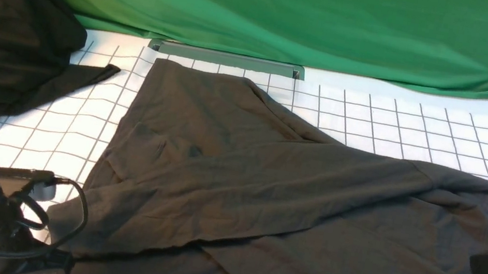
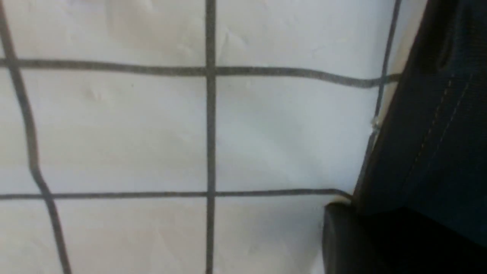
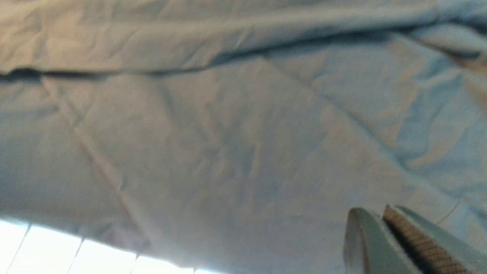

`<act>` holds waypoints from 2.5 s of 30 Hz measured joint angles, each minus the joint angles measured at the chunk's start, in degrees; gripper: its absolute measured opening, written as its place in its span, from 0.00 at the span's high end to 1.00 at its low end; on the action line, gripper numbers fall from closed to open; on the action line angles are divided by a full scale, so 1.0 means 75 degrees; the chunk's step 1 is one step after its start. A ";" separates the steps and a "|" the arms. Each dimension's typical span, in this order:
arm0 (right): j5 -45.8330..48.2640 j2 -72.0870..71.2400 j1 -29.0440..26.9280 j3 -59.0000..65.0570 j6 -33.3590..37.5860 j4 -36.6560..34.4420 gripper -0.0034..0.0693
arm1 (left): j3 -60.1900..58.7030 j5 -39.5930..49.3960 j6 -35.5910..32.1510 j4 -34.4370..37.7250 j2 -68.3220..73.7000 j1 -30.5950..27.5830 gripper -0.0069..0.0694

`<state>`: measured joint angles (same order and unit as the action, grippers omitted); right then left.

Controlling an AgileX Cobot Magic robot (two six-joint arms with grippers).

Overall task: Fold a long-sleeved shirt over a white checkered tablecloth.
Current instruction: 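Grasp the near edge of the shirt at its hem and shoulder corners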

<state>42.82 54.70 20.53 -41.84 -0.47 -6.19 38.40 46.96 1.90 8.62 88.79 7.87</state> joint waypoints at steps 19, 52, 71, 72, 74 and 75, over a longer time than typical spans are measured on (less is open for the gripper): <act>0.1865 0.0342 0.0000 -0.0916 0.0849 -0.0488 0.88 | 0.0315 0.0950 0.0349 -0.0683 -0.1386 0.0014 0.88; 0.1682 0.0351 0.0000 -0.0925 0.0847 -0.0488 0.88 | 0.0307 0.0949 -0.0539 -0.0133 -0.1176 0.0014 0.85; 0.2311 0.1678 0.1467 -0.0931 0.2717 -0.1834 0.88 | 0.1051 0.1865 0.0019 -0.0964 -0.2298 0.0020 0.91; 0.2273 0.1819 0.1697 -0.0931 0.2678 -0.1742 0.88 | 0.1032 0.1871 0.0029 -0.0931 -0.2298 0.0020 0.91; 0.1979 0.2190 0.2300 -0.0931 0.2381 -0.1387 0.86 | 0.0985 0.1871 0.0029 -0.0831 -0.2298 0.0020 0.91; 0.1818 0.2320 0.2498 -0.0922 0.2225 -0.1221 0.84 | 0.0986 0.1871 0.0029 -0.0785 -0.2298 0.0020 0.91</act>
<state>56.46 72.10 39.26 -48.76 16.22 -15.34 45.79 61.00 2.12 2.73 71.56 8.02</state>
